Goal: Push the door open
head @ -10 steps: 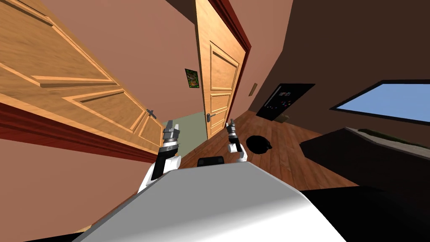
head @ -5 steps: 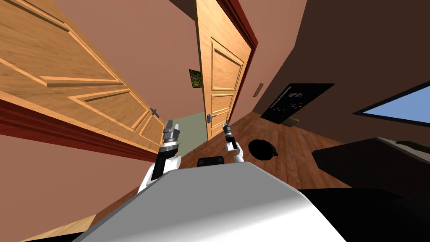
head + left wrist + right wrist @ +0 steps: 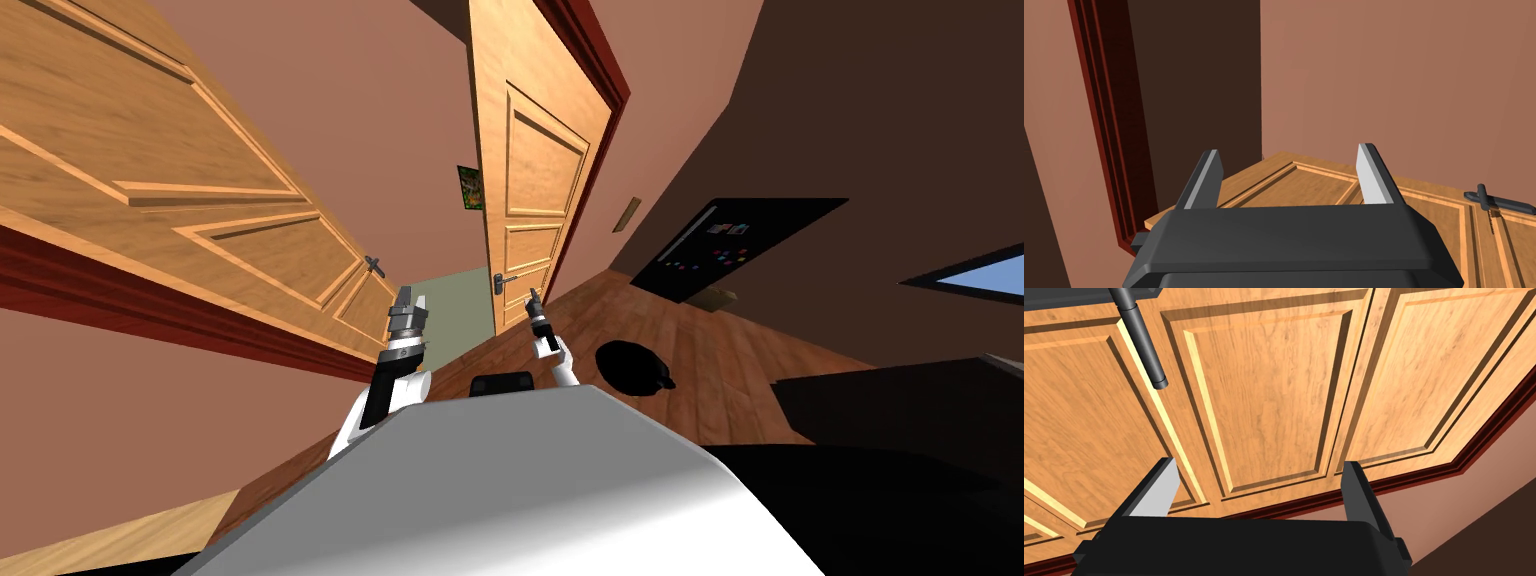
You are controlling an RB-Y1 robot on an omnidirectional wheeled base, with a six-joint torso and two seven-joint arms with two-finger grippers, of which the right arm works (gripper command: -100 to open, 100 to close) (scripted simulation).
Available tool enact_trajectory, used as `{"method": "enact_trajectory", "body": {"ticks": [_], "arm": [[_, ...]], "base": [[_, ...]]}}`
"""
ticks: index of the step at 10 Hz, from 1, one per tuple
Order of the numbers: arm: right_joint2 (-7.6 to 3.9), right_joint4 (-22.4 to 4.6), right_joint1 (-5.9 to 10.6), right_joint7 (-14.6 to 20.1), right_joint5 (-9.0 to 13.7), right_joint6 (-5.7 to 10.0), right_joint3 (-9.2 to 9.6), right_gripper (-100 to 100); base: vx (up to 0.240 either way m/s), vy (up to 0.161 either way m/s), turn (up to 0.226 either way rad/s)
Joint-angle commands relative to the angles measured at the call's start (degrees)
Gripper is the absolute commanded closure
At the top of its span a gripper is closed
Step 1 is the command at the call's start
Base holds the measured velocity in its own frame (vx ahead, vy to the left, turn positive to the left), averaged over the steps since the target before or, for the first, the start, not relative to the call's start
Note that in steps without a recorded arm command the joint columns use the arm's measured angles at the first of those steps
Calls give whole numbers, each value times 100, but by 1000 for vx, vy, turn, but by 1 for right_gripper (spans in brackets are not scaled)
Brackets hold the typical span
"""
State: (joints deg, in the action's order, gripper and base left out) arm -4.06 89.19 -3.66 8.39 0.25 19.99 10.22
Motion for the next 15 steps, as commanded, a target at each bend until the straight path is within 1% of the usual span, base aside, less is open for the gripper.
{"method": "enact_trajectory", "body": {"ticks": [1,5,8,12,13,15], "arm": [[-10,-159,91,6,-2,3,20,-100],[-23,-871,499,-7,-47,-63,202,-100],[-20,-1350,774,-15,-77,-107,325,-100],[-4,-1897,1087,-25,-111,-157,466,-100],[7,-2115,1212,-29,-125,-178,522,-100],[18,-2297,1317,-32,-137,-194,569,-100]], "base": [[38,-61,36],[54,-80,108],[77,-94,108],[67,-86,97],[85,-91,138],[73,-100,68]]}}
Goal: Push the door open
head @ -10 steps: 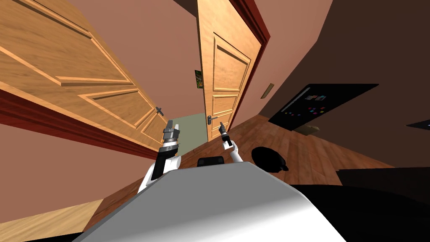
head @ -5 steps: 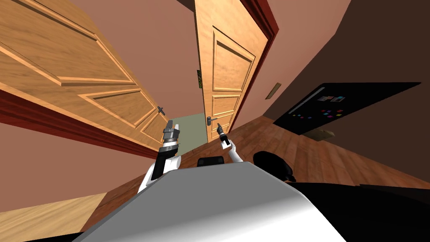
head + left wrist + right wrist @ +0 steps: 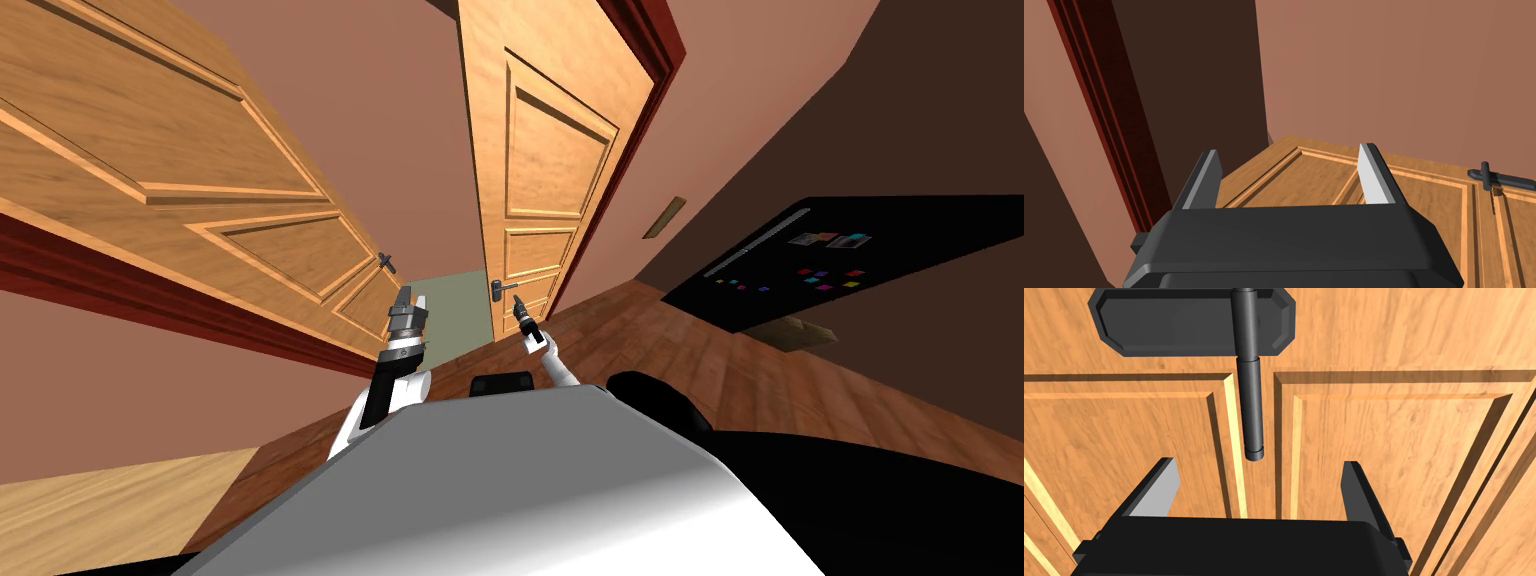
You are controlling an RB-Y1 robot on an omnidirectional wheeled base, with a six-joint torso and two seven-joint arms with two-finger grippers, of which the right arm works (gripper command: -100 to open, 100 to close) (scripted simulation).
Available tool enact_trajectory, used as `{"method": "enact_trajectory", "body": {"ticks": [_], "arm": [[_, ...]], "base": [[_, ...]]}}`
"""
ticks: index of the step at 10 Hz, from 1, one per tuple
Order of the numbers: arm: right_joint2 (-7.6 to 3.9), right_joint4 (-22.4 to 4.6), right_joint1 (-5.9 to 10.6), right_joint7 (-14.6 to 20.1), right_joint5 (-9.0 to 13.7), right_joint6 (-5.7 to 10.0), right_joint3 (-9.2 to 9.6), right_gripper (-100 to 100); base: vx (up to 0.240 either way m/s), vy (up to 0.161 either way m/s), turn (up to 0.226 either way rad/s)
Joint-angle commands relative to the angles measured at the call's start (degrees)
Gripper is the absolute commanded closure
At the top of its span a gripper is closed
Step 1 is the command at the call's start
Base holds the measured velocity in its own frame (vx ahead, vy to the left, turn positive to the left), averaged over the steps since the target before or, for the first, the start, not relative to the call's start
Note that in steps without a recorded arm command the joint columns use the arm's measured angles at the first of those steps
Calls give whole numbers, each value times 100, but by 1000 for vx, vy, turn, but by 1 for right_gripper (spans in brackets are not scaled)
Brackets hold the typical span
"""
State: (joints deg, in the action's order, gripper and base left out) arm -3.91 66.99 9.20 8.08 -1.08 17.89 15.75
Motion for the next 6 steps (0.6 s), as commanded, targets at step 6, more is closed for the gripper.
{"method": "enact_trajectory", "body": {"ticks": [6], "arm": [[6,-349,175,-32,-12,20,9,-100]], "base": [[118,-11,47]]}}
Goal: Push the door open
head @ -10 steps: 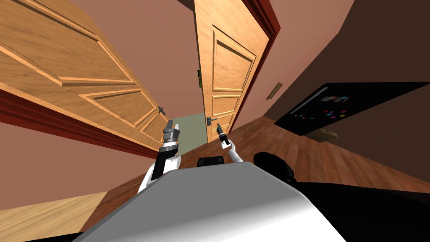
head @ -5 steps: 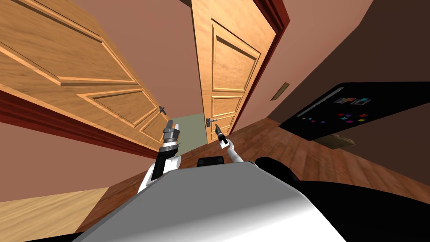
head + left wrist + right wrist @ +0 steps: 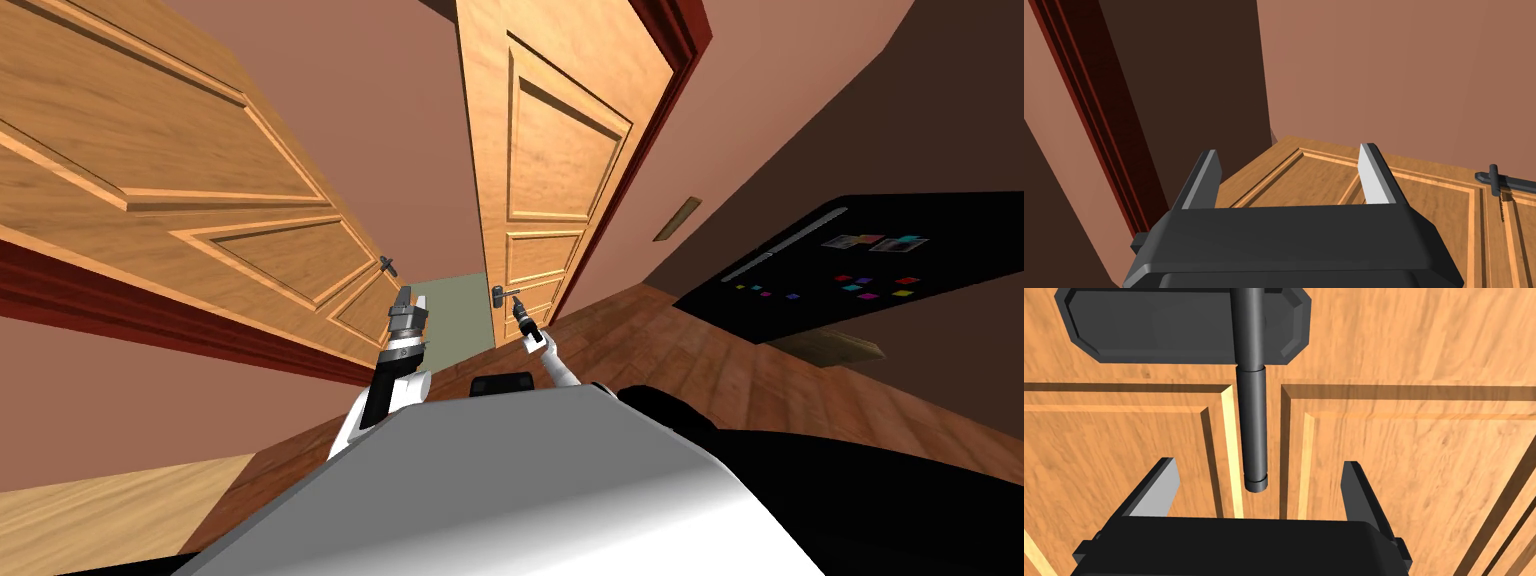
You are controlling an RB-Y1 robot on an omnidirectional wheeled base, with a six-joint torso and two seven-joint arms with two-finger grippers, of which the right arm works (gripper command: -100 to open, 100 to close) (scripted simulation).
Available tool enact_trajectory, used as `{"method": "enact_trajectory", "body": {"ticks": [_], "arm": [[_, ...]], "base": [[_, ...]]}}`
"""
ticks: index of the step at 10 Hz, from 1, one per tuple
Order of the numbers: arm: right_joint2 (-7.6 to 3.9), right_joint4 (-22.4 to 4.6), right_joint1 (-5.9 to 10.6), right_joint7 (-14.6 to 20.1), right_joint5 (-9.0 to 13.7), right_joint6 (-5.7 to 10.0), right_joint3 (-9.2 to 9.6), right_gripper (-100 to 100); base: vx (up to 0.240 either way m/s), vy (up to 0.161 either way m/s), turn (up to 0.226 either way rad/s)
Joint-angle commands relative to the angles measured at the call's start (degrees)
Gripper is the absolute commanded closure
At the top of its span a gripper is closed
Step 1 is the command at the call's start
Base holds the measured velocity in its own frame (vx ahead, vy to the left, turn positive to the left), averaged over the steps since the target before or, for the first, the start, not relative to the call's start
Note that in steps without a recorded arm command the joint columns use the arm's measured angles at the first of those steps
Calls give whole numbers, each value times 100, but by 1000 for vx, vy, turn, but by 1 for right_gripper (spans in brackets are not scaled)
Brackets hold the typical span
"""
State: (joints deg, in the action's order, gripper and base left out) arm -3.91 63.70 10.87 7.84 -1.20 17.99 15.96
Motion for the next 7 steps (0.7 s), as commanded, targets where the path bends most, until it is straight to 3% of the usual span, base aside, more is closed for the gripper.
{"method": "enact_trajectory", "body": {"ticks": [1,6,7], "arm": [[12,-49,21,-15,3,20,-32,-100],[74,-144,63,-36,11,57,-96,-100],[74,-144,63,-36,11,57,-96,100]], "base": [[202,82,25],[175,63,23],[-12,-7,-3]]}}
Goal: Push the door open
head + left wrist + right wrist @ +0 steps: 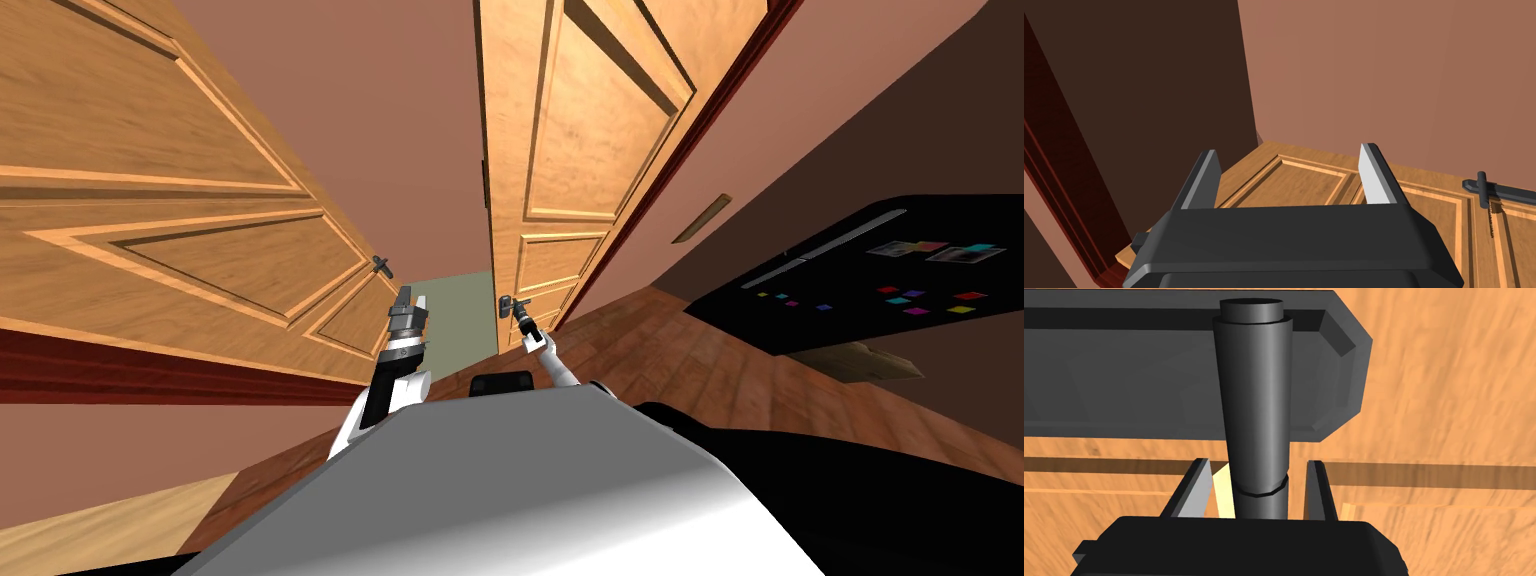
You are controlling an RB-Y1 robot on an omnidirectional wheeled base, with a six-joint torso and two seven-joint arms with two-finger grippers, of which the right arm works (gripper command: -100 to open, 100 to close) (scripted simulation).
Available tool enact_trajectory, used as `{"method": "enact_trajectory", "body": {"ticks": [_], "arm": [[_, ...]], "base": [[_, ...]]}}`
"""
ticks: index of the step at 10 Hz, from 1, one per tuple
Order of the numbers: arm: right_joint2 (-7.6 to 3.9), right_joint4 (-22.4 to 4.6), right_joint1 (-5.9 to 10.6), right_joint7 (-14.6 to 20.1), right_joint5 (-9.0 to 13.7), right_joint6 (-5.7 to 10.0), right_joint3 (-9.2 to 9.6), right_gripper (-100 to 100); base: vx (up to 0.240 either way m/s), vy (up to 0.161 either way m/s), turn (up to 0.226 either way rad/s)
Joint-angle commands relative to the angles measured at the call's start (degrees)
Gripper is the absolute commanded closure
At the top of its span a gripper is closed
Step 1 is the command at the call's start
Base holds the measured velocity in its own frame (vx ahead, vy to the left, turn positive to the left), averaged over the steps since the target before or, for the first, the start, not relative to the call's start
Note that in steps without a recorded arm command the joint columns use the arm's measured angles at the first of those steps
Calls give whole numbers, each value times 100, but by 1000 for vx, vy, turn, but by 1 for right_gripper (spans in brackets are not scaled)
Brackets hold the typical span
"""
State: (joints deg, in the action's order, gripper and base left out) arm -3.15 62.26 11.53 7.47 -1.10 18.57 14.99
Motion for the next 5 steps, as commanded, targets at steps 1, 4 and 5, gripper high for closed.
{"method": "enact_trajectory", "body": {"ticks": [1,4,5], "arm": [[-2,0,-3,1,0,-1,0,100],[-2,0,-3,1,0,-1,0,100],[-2,0,-3,1,0,-1,0,100]], "base": [[-25,-16,11],[-4,-3,5],[0,0,0]]}}
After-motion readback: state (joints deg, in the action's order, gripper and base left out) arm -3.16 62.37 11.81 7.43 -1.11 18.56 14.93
